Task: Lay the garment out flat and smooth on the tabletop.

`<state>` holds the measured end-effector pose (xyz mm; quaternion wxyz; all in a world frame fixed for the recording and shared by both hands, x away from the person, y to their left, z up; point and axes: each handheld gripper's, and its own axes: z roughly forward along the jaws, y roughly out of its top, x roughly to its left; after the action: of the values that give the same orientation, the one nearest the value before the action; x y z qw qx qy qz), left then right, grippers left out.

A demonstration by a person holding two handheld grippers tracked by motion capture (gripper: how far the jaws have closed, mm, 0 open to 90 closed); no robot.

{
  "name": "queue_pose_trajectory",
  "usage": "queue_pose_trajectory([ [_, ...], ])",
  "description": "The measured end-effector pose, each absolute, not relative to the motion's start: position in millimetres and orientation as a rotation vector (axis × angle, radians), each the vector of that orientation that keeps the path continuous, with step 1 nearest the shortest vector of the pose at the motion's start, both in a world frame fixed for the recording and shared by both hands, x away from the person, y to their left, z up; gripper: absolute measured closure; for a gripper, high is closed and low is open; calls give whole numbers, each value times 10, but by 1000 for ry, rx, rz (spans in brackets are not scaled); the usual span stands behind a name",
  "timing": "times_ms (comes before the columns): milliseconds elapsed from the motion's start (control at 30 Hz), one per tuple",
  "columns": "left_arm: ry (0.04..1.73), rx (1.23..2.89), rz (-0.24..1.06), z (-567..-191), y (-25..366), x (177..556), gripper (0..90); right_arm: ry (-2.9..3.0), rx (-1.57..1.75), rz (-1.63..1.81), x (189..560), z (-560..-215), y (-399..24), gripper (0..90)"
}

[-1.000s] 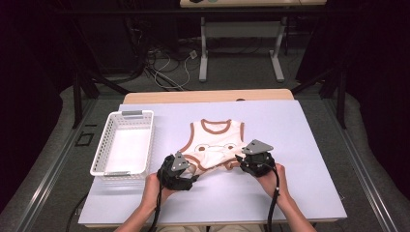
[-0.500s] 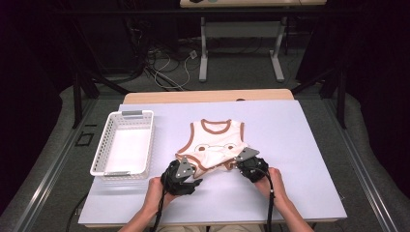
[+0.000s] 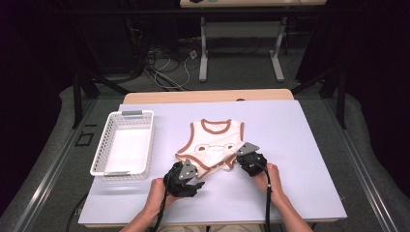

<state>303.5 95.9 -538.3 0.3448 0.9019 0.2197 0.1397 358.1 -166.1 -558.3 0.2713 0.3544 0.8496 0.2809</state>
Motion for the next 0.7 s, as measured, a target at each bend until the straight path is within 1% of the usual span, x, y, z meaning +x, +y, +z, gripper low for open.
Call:
queue_pose_trajectory([
  [133, 565, 2338, 375, -5373, 951, 3025, 466, 2292, 943, 808, 3558, -5505, -1708, 765],
  [167, 566, 2323, 350, -5354, 952, 3010, 456, 2303, 947, 798, 3535, -5468, -1723, 749],
  [233, 552, 2305, 358, -5316, 933, 2973, 450, 2298, 941, 814, 3513, -5432, -1763, 716],
  [367, 529, 2344, 359, -5357, 889, 2978, 453, 2301, 935, 826, 3478, -5399, -1821, 666],
  [533, 566, 2388, 369, -5516, 840, 3052, 510, 2308, 948, 836, 3411, -5340, -1841, 613],
  [700, 628, 2343, 342, -5562, 837, 3115, 570, 2326, 899, 865, 3322, -5256, -1834, 538],
])
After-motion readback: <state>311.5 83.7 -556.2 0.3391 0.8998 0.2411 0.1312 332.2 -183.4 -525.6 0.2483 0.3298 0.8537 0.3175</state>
